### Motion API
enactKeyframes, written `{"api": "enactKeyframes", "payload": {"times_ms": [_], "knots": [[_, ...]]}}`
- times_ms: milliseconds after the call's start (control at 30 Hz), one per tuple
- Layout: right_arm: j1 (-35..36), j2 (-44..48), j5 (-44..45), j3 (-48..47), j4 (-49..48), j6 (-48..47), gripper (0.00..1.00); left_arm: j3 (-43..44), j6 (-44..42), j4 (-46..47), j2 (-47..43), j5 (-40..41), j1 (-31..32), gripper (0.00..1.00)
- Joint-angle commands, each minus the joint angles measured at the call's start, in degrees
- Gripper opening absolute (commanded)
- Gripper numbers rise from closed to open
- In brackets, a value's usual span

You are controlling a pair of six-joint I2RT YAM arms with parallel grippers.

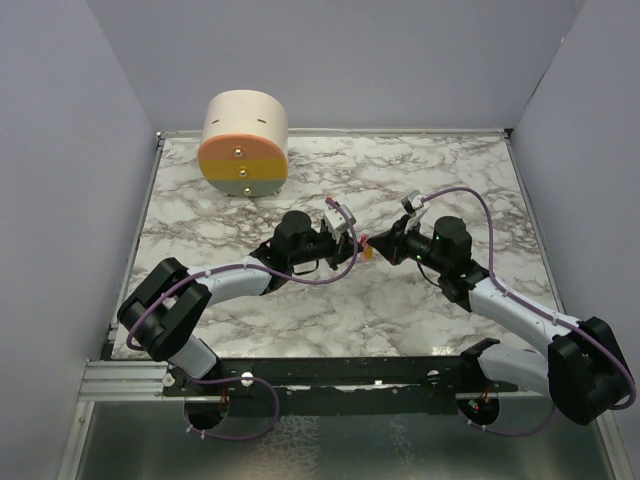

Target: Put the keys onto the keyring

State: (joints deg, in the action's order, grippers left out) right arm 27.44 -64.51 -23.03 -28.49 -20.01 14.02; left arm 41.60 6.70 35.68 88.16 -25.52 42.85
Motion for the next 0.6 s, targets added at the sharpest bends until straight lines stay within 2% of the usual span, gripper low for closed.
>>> {"api": "enactKeyframes", "payload": {"times_ms": [0,567], "knots": [[0.4,0.7,2.3,-1.3,0.7,-1.0,0.01,1.5,-0.3,-0.2,-1.1,-3.9,0.1,0.00],[0.4,1.5,4.2,-2.8,3.2,-3.8,0.01,2.8,-0.6,-2.9,-0.7,-6.7,0.0,0.00]]}}
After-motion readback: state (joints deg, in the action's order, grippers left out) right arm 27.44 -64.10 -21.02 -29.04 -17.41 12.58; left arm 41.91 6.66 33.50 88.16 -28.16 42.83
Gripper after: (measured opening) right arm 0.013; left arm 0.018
